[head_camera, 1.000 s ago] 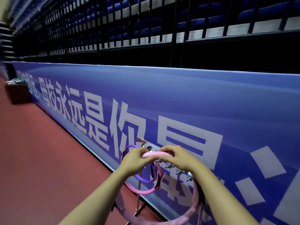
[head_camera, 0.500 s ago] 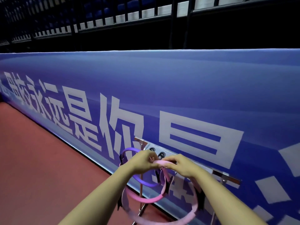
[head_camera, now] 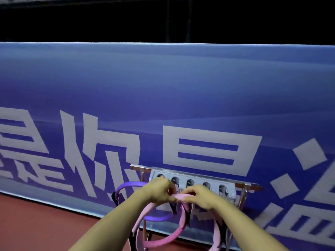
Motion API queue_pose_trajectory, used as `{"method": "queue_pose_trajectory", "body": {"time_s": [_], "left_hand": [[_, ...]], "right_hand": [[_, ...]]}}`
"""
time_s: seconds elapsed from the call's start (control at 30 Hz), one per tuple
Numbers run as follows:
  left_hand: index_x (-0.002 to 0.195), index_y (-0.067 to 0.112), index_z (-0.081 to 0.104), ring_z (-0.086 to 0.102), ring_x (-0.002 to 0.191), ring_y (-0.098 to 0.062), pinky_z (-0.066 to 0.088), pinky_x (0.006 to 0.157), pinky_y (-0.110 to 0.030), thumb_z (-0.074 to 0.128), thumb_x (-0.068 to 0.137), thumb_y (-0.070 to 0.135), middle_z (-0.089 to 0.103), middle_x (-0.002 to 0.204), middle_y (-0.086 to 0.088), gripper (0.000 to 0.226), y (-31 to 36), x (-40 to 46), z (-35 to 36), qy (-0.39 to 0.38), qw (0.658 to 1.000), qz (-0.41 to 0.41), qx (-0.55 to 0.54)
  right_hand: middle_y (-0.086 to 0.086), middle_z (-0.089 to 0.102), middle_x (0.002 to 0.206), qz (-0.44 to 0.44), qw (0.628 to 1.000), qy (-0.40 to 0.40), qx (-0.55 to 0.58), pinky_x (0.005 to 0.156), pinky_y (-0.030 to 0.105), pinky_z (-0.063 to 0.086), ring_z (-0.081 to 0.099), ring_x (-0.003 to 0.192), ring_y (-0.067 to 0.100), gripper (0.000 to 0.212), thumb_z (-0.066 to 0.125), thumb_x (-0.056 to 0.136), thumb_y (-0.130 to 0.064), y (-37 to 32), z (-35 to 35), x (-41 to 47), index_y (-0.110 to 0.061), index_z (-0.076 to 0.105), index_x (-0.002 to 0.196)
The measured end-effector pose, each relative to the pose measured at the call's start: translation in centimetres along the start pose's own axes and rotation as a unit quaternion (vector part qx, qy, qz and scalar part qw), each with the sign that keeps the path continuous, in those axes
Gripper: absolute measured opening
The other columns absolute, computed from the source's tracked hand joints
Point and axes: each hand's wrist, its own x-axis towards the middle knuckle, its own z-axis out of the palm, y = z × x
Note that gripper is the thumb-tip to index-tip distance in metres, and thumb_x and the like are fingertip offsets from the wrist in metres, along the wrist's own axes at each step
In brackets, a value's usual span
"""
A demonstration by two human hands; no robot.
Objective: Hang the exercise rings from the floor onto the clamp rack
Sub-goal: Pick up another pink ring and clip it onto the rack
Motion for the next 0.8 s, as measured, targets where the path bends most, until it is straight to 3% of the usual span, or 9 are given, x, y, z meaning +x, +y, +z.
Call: {"method": "queue_pose_trajectory", "body": {"time_s": [0.23,0.43,0.6,0.8], "left_hand": [[0.108,0.027,0.078,0.069,0.091,-0.021,0.043,0.069,-0.027,0.077,0.079,0.050,0.079,0.100,0.002,0.037,-2.4,3.4,1.9,-0.021,0.998,0.051,0.038],[0.106,0.027,0.076,0.070,0.097,-0.026,0.050,0.076,-0.031,0.074,0.076,0.053,0.078,0.102,-0.001,0.040,-3.8,6.0,3.3,-0.029,0.998,0.025,0.043],[0.105,0.024,0.075,0.070,0.100,-0.028,0.054,0.082,-0.035,0.073,0.078,0.052,0.077,0.105,-0.003,0.039,-5.1,8.0,4.3,-0.042,0.999,0.001,0.033],[0.098,0.020,0.070,0.069,0.097,-0.032,0.046,0.073,-0.033,0.070,0.076,0.055,0.075,0.102,-0.006,0.041,-6.5,10.0,5.6,-0.049,0.998,-0.042,0.021]], "right_hand": [[-0.012,0.077,0.100,0.104,0.992,0.053,0.043,0.092,0.036,0.057,0.072,0.094,0.002,0.034,0.075,0.076,-0.057,3.1,3.5,2.0,-0.038,0.067,0.103],[-0.015,0.069,0.111,0.121,0.991,0.063,0.010,0.096,0.034,0.053,0.066,0.102,0.007,0.020,0.075,0.083,-0.048,3.3,3.3,4.0,-0.047,0.063,0.100],[-0.003,0.054,0.114,0.119,0.991,0.060,-0.019,0.099,0.034,0.047,0.059,0.105,0.015,0.024,0.071,0.088,-0.053,4.7,3.2,6.0,-0.043,0.071,0.110],[-0.009,0.068,0.106,0.158,0.987,0.036,-0.004,0.094,0.029,0.052,0.065,0.098,0.012,0.033,0.065,0.092,-0.035,6.3,3.8,7.9,-0.040,0.065,0.125]]}}
